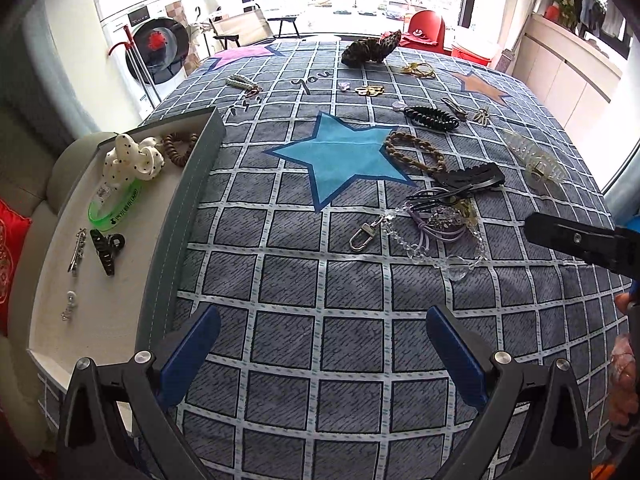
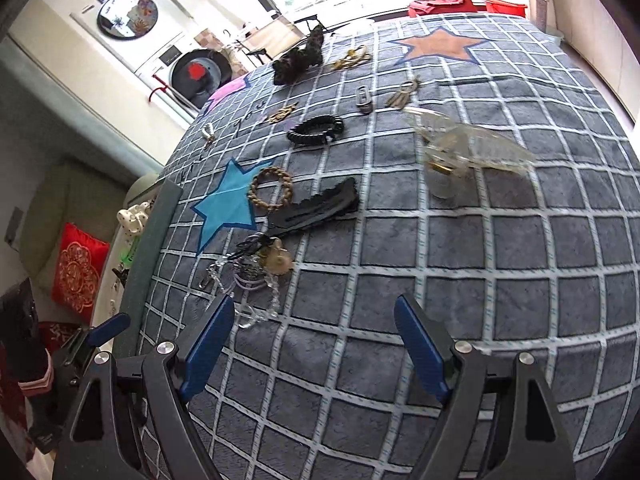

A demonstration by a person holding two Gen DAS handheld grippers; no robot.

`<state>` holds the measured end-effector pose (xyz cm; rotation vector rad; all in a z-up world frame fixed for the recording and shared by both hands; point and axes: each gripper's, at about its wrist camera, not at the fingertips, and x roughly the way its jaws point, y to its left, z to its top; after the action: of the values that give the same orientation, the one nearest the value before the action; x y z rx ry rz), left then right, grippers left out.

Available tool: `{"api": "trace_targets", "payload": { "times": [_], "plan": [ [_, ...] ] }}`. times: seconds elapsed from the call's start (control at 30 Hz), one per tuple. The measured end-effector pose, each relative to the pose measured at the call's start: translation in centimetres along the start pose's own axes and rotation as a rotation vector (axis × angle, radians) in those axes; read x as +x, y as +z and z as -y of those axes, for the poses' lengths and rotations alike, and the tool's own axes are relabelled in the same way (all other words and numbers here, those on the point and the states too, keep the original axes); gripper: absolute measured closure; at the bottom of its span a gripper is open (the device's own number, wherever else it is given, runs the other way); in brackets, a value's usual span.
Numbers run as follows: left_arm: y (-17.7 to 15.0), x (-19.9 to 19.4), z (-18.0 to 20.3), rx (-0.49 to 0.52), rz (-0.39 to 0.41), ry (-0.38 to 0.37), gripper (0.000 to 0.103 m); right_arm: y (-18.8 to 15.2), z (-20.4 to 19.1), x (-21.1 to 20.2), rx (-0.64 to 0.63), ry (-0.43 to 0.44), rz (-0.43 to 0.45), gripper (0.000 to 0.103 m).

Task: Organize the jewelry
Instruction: 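Move both tools back over the jewelry on the bed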

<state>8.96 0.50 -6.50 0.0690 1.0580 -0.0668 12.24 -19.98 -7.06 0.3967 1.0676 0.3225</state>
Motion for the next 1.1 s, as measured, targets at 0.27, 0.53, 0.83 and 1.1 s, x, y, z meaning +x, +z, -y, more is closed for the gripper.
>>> {"api": "trace_targets", "payload": {
  "times": [0.27,0.53,0.83,1.1],
  "plan": [
    [0.1,0.6,-0.3,-0.007,0.004,-0.009,0.0,1.5,-2.4,2.7,-0.045,0.015,-0.016,0.019],
    [0.0,0.9,-1.0,-0.023,0.005,-0.009,0.0,2.2,-3.7,4.7,-0.092,-0.025,-0.021,0.031],
    [0.4,1.1,-1.7,-0.034,0.017,0.004,0.0,0.6,-3.8,3.8,-0.209,-0.114,-0.009,0.042],
    [1.1,1.3,-1.3,-0.021,0.03,0.005,0.0,-0.5,-5.4,4.3,-0.356,-0.238,0.016,0.081]
  ]
}}
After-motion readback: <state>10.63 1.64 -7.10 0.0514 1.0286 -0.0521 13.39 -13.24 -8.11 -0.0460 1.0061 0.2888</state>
